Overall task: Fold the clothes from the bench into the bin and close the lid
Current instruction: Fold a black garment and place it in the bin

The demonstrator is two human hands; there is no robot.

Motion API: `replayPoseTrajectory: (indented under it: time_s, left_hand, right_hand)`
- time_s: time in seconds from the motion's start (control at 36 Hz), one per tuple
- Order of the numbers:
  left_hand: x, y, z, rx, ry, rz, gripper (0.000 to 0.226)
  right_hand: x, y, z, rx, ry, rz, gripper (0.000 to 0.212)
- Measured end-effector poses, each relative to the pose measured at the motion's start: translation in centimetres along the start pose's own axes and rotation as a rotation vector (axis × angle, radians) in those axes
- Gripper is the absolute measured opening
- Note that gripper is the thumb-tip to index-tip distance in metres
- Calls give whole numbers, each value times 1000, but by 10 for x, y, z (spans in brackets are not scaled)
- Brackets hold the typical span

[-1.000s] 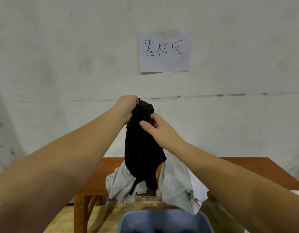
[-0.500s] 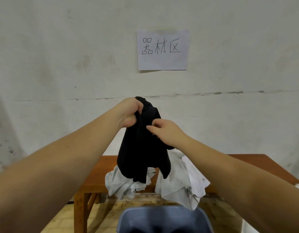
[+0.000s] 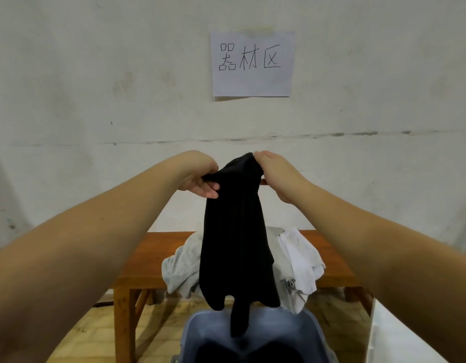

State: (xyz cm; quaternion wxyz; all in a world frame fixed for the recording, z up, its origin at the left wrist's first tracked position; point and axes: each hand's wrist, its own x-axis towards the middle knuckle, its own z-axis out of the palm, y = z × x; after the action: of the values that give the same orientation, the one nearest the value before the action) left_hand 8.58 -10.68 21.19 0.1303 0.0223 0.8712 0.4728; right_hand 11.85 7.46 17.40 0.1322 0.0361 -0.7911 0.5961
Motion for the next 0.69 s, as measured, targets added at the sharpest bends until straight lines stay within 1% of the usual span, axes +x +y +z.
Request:
replayPoseTrajectory:
  time_s: [0.06,0.11,0.17,0.22,0.33,0.42,0.47,0.53,0.56,0.58,0.64,0.67,0.69]
  left_hand:
    - [1,0,0,-47,13,26,27]
    - [4,-3,-1,-170,14,74,26]
    - [7,-6,-3,-238,-15,152,36]
    - [8,-9,-2,-245,-66,237,43]
    - [6,-13,1,-298,-137,329,37]
    - [4,-15,4,-165,-231,375,39]
    - [3,-17,8,50,-273,385,47]
    - [2,-19,17,282,-225,428,61]
    - [1,-18,24,352,-164,473,61]
    - [0,-18,29,371,-82,531,51]
    - [1,-17,33,274,66,625,28]
    - [4,-17,32,158,81,625,20]
    - [6,-17,29,7,65,596,19]
  right_hand:
    - [0,-1,0,-29,21,-6,37]
    - [2,-4,-2,-4,57,4,39]
    - [4,-6,-4,49,75,31,37]
    - [4,-7,-6,98,88,68,36]
    - [0,-8,-8,193,90,124,40]
    - [-3,-11,-9,269,49,148,41]
    - [-3,-13,-8,283,39,136,41]
    - [-3,-15,-5,251,14,101,40]
    - [-3,-16,-3,227,-3,85,42]
    - [-4,-17,-1,208,-22,76,46]
    - [-5,-20,-1,180,-43,73,51]
    - [-4,-20,-3,174,-50,74,50]
    - [-4,-19,-7,169,-60,77,50]
